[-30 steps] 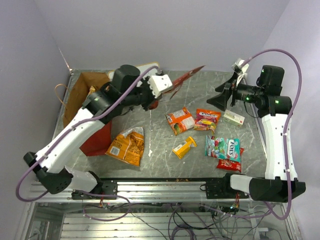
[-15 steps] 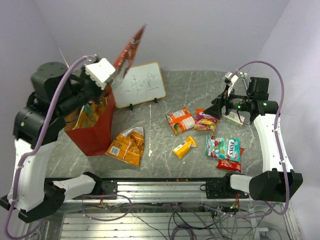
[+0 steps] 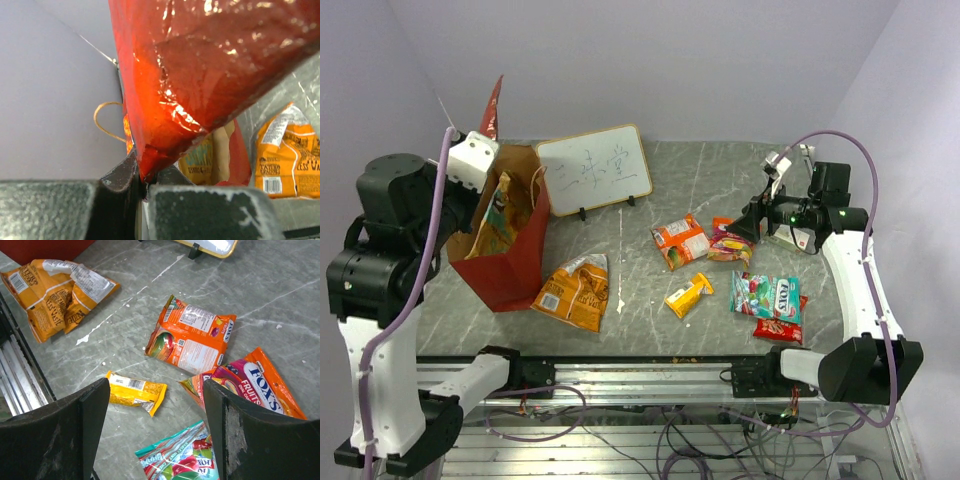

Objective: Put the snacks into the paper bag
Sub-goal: Place the snack in the paper bag.

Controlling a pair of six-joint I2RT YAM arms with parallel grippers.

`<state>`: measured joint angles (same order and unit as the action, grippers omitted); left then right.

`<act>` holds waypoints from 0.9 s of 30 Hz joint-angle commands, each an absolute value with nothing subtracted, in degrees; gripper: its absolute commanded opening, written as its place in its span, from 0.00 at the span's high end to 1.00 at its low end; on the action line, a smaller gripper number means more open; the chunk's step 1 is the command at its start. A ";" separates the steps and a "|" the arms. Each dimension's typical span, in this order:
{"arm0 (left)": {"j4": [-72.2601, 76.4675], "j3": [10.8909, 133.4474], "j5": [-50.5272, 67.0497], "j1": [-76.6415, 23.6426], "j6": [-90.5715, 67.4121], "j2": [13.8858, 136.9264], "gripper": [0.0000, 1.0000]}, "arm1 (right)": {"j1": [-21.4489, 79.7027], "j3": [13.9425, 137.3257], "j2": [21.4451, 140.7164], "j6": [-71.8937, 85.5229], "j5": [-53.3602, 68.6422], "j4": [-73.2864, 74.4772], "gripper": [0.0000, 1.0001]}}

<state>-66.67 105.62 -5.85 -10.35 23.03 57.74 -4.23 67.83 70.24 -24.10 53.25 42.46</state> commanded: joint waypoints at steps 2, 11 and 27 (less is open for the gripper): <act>-72.30 105.74 -5.13 -9.40 21.39 60.95 0.93 | -4.66 66.22 68.61 -25.94 52.88 42.04 0.25; -78.81 104.22 0.41 -9.40 19.78 65.74 0.93 | -4.67 62.85 68.55 -26.77 54.24 40.34 0.26; -78.18 95.54 2.96 -5.12 16.02 66.58 0.93 | -4.68 60.50 69.62 -27.60 55.28 39.29 0.27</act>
<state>-79.13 96.29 1.52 -6.11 17.54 66.76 -4.23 61.28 69.52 -26.85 54.37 40.73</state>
